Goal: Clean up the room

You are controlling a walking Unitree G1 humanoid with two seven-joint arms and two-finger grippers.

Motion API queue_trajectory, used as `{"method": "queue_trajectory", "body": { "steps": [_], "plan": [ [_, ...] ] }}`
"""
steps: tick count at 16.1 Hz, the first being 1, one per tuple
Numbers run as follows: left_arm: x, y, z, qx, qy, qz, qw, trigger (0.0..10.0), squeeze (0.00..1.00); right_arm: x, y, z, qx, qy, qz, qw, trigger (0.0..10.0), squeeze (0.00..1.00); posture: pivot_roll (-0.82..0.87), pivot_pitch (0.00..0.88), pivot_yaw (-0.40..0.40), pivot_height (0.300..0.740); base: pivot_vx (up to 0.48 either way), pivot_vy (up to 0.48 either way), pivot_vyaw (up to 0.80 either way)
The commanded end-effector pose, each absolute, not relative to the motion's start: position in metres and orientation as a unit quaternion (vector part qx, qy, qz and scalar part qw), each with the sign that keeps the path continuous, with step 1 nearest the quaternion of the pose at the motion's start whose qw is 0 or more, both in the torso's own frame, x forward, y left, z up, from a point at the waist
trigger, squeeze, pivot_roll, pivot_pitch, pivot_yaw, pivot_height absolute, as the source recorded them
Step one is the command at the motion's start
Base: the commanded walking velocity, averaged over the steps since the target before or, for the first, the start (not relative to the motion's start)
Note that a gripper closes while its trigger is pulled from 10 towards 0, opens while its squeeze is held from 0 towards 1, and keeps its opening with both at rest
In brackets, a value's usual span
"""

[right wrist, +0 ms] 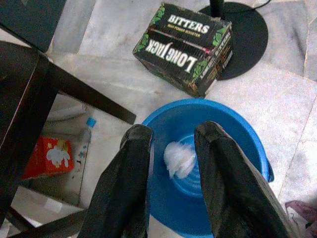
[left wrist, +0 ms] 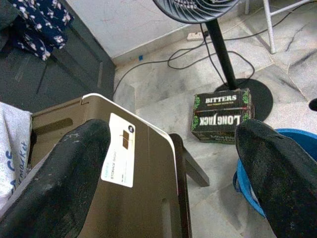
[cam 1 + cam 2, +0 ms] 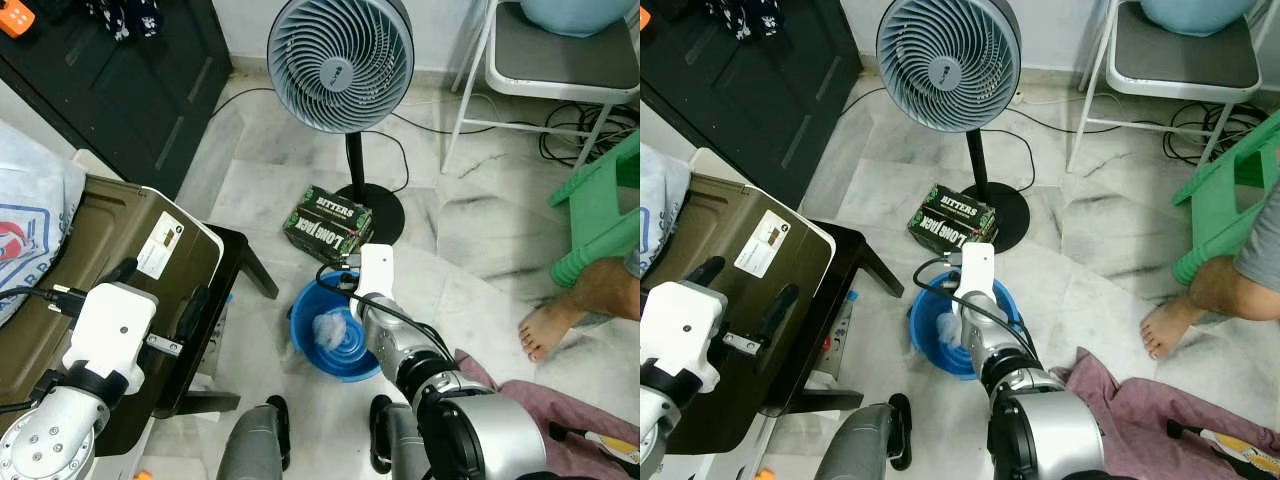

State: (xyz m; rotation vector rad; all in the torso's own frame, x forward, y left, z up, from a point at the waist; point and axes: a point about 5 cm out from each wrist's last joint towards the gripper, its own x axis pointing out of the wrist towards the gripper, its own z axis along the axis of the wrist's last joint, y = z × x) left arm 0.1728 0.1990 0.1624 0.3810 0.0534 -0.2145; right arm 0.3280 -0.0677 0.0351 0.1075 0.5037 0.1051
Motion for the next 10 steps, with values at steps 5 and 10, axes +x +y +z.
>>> {"method": "queue_trajectory", "body": {
  "steps": [5,10],
  "plan": [
    [0.183,0.192,0.157,0.177,0.023,-0.112,0.977,10.0,0.0,0.334,-0.062,0.051,0.068,0.201,0.092,0.973,10.0,1.0,0.23,0.278,0.109,0.74,0.0,0.0,0.0],
    [0.217,0.169,0.152,0.144,-0.021,-0.118,0.982,10.0,0.0,0.317,-0.088,0.06,0.037,0.179,0.142,0.973,10.0,1.0,0.08,0.176,0.076,0.74,0.0,0.0,0.0]
  ]
}}
